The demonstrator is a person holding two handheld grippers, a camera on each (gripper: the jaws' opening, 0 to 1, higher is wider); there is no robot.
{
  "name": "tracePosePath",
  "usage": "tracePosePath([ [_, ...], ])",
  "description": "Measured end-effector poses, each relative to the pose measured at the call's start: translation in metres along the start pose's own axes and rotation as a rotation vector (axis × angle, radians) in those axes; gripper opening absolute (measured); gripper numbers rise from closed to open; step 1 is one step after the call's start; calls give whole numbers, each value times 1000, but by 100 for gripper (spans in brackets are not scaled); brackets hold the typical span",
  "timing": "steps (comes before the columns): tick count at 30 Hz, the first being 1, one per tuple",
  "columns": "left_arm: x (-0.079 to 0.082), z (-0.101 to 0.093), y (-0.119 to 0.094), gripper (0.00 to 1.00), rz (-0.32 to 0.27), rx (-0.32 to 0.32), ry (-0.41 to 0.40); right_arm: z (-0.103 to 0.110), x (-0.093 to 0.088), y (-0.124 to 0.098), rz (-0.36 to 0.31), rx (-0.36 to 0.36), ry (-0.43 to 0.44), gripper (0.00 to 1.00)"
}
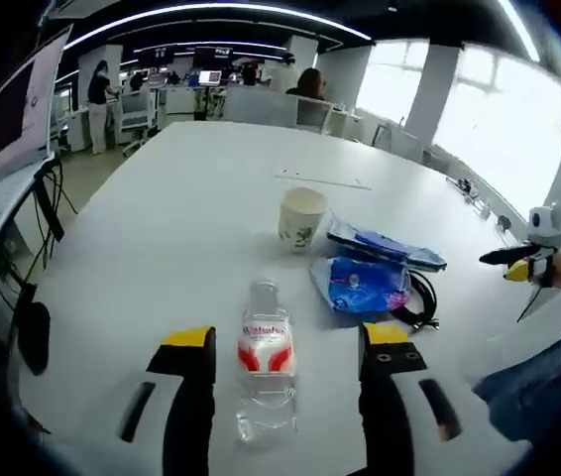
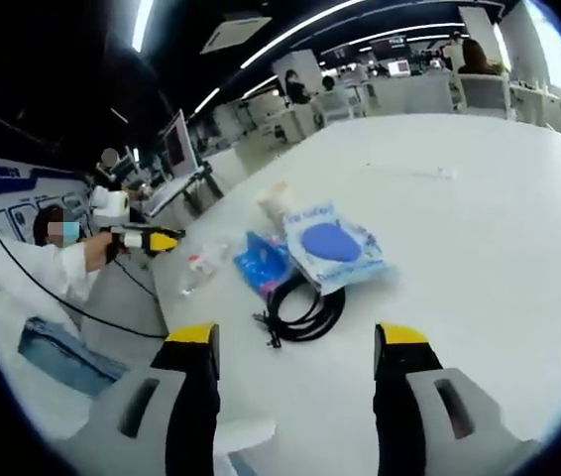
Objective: Arrange the tabletop items into an orderly group along one side of the table until the central work area is clear of visible clutter.
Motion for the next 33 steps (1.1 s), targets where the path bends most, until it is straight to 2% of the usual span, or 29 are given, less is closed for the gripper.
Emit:
tracePosePath([
  [2,8,-1,9,55,15,1,5,-1,-5,-1,-4,-1,18,60],
  [4,14,-1,17,57,18,7,12,-2,-10,-2,-8,0,38,60],
  [6,16,0,25,59,59,23,15,0,-11,-4,-15,3,47,60],
  [10,18,5,39,55,136,38,35,-3,-12,-5,-38,-7,48,60],
  [12,20,4,45,55,141,34,0,-7,-12,-4,-46,-16,71,59],
  [15,26,0,55,57,113,-2,-69,-7,-10,-2,-50,-12,89,59],
  [16,28,-1,59,55,124,-9,-80,-7,-9,0,-45,-2,87,59],
  [18,26,-3,65,51,173,5,-63,-8,-8,6,-29,7,78,58],
  [22,22,6,84,53,221,33,-52,-11,-4,18,-2,35,84,55],
  [25,17,9,91,52,272,55,-46,-11,3,22,-22,39,93,55],
  [28,16,12,100,52,287,60,-40,-13,7,27,-48,50,124,53],
  [33,16,15,107,51,294,81,-48,-14,4,35,-21,72,116,52],
])
Point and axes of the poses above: the point that each gripper's makers call its tool centre point, and the gripper's own axes: y roughly forward along the fingers, z roughly to its left, x roughly out of its top, the point moved 7 cm from there along -y, roughly backward along the fingers, and after that the axes turned 5 degrees about z, right-handed, at the moved point
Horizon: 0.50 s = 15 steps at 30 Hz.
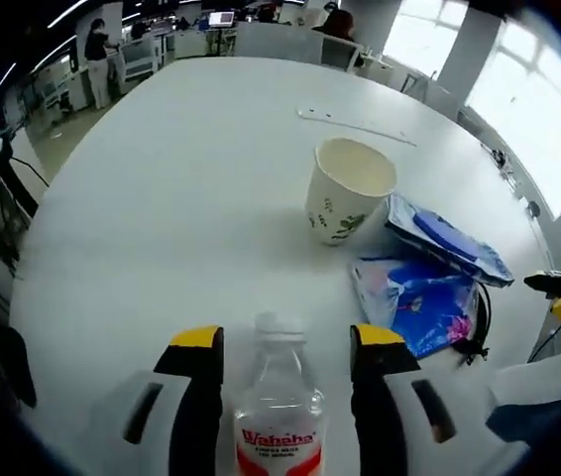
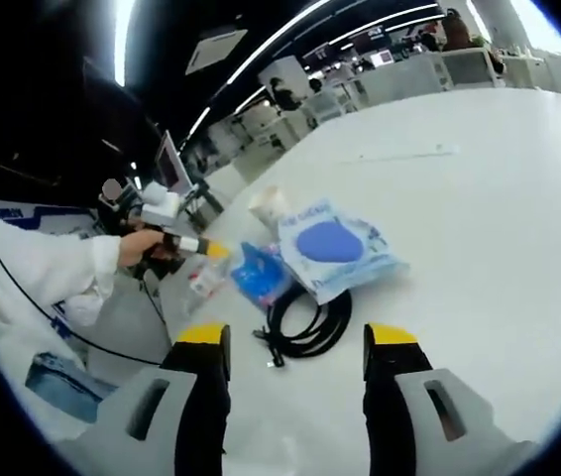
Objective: Arrange the tabletop items into an orderly group along one side of the table until the central work area is clear of visible clutter.
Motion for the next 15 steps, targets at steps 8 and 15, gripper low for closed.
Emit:
tracePosePath([
  [8,0,-1,11,44,18,18,7,-13,0,-2,10,0,37,50],
  [15,-8,-1,18,35,43,66,38,-20,2,-3,-1,-3,57,48],
])
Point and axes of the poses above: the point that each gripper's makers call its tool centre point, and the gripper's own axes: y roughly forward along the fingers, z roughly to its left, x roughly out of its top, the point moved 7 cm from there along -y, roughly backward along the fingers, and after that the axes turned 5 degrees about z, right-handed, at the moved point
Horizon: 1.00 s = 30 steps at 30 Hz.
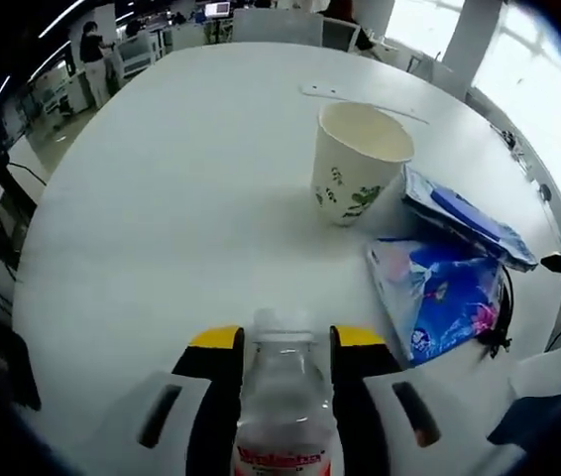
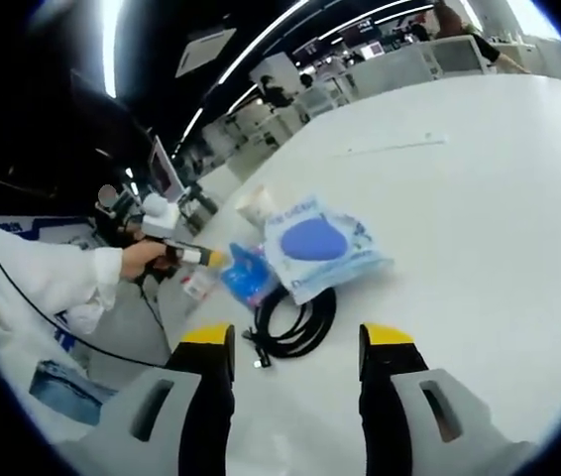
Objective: Arrange the tabletop items into an orderly group along one side of the table until the central work area is clear of visible clutter.
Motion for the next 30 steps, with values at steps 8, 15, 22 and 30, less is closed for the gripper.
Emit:
tracePosePath([
  [8,5,2,2,23,-17,10,9,-2,-3,3,12,6,19,47],
  [15,1,-2,-5,21,-22,29,42,-4,-4,4,13,8,28,46],
  [22,0,2,-31,21,-92,9,20,-8,-7,2,8,-1,35,45],
  [30,-10,3,-77,20,-217,30,-21,-6,-12,5,7,8,51,45],
])
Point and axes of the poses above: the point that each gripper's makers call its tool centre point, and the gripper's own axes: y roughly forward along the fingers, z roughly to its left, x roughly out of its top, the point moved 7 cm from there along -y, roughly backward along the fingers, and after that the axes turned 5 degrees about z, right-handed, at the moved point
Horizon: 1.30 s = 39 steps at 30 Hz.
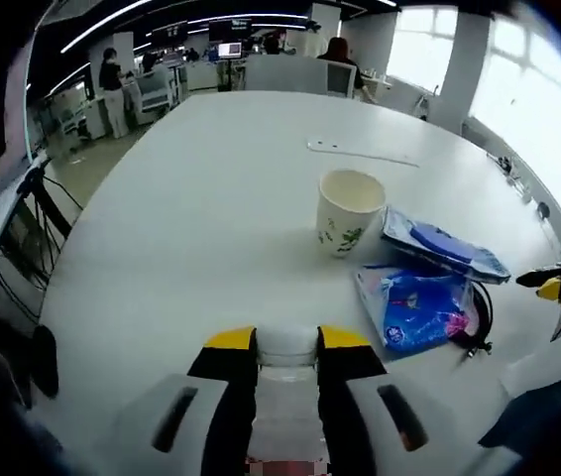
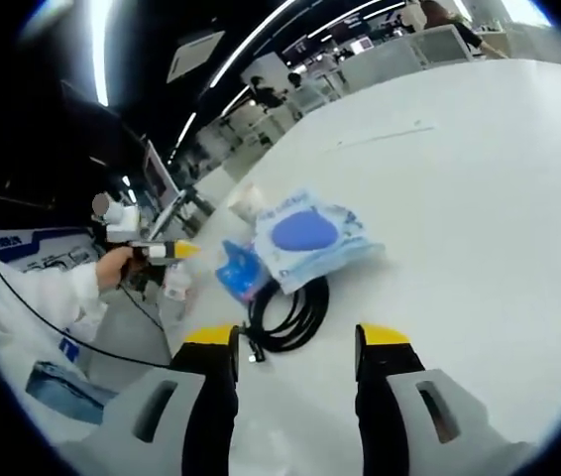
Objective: Arrange the tabletop items into an orderly group along one side of the table until the central work area is clear of visible clutter.
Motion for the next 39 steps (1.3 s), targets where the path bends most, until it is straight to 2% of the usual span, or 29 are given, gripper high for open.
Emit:
tracePosePath([
  [14,-14,4,-61,20,-134,17,-53,-1,-6,6,38,9,-8,45],
  [17,-18,2,-67,20,-141,13,-56,0,-7,8,46,16,-1,45],
  [24,-26,-7,-81,20,-176,-1,-19,7,-3,6,16,30,-3,46],
  [30,-32,-11,-91,20,-186,-11,-2,7,-11,4,20,27,2,46],
  [34,-37,-10,-99,20,-223,-18,-29,6,-16,0,24,19,8,47],
  [39,-41,-5,-107,20,-284,4,-73,4,-20,-1,27,15,20,46],
])
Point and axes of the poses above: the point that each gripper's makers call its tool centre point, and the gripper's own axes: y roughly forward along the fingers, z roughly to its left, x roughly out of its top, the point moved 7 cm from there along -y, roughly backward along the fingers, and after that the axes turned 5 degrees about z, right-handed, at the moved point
